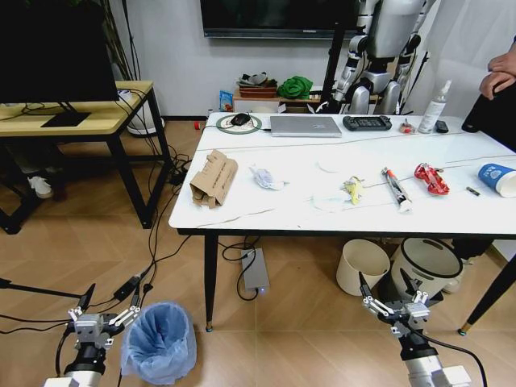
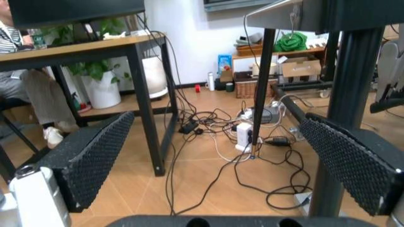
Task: Pick up the trash bin and place the trash from the table into it.
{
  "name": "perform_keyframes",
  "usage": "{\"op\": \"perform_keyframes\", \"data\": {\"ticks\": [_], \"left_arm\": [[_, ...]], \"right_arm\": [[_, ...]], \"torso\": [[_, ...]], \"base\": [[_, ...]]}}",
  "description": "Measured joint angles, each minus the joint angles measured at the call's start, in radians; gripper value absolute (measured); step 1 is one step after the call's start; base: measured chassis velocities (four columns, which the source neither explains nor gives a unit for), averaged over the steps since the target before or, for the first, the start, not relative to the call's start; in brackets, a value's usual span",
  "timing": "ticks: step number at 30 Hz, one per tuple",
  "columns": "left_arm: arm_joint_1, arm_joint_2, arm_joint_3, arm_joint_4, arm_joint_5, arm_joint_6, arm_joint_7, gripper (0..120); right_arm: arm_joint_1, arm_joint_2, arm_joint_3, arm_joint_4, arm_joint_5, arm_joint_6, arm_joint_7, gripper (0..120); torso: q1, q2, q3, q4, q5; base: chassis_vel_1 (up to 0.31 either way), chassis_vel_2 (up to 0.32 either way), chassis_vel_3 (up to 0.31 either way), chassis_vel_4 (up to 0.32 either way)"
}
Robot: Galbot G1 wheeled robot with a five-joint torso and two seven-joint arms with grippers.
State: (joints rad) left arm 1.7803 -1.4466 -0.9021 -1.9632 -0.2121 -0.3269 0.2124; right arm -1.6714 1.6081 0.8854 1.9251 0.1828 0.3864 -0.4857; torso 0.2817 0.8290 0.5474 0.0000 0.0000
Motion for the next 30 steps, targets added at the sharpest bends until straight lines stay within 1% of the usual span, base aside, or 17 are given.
{"op": "perform_keyframes", "data": {"ticks": [5,12,16,18,21,30], "left_arm": [[0.001,-0.002,-0.001,-0.001,0.001,0.001,0.002,100],[0.002,-0.003,-0.001,-0.001,0.001,0.003,0.003,100],[0.003,-0.003,-0.001,-0.001,0.001,0.004,0.003,100],[0.003,-0.003,-0.001,-0.001,0.001,0.004,0.003,100],[0.003,-0.004,0.001,-0.001,0.002,0.005,0.004,100],[0.002,-0.004,0.001,0.001,0.003,0.006,0.005,100]], "right_arm": [[0.001,0.0,0.0,-0.005,0.001,0.001,-0.001,100],[0.002,0.0,0.0,-0.01,0.001,0.003,-0.002,100],[0.004,0.0,-0.001,-0.016,0.002,0.005,-0.002,100],[0.005,0.0,-0.001,-0.016,0.002,0.005,-0.003,100],[0.005,0.0,-0.001,-0.017,0.002,0.006,-0.003,100],[0.006,0.0,-0.001,-0.02,0.002,0.006,-0.004,100]], "torso": [[-0.012,-0.026,-0.014,0.0,0.0],[-0.022,-0.051,-0.029,0.0,0.0],[-0.031,-0.074,-0.043,0.0,0.0],[-0.032,-0.076,-0.044,0.0,0.0],[-0.04,-0.096,-0.056,0.0,0.0],[-0.056,-0.135,-0.079,0.0,0.0]], "base": [[0.0,0.0,0.0,0.0],[0.0,0.0,0.0,0.0],[0.0,0.0,0.0,0.0],[0.0,0.0,0.0,0.0],[0.0,0.0,0.0,0.0],[0.0,0.0,0.0,0.0]]}}
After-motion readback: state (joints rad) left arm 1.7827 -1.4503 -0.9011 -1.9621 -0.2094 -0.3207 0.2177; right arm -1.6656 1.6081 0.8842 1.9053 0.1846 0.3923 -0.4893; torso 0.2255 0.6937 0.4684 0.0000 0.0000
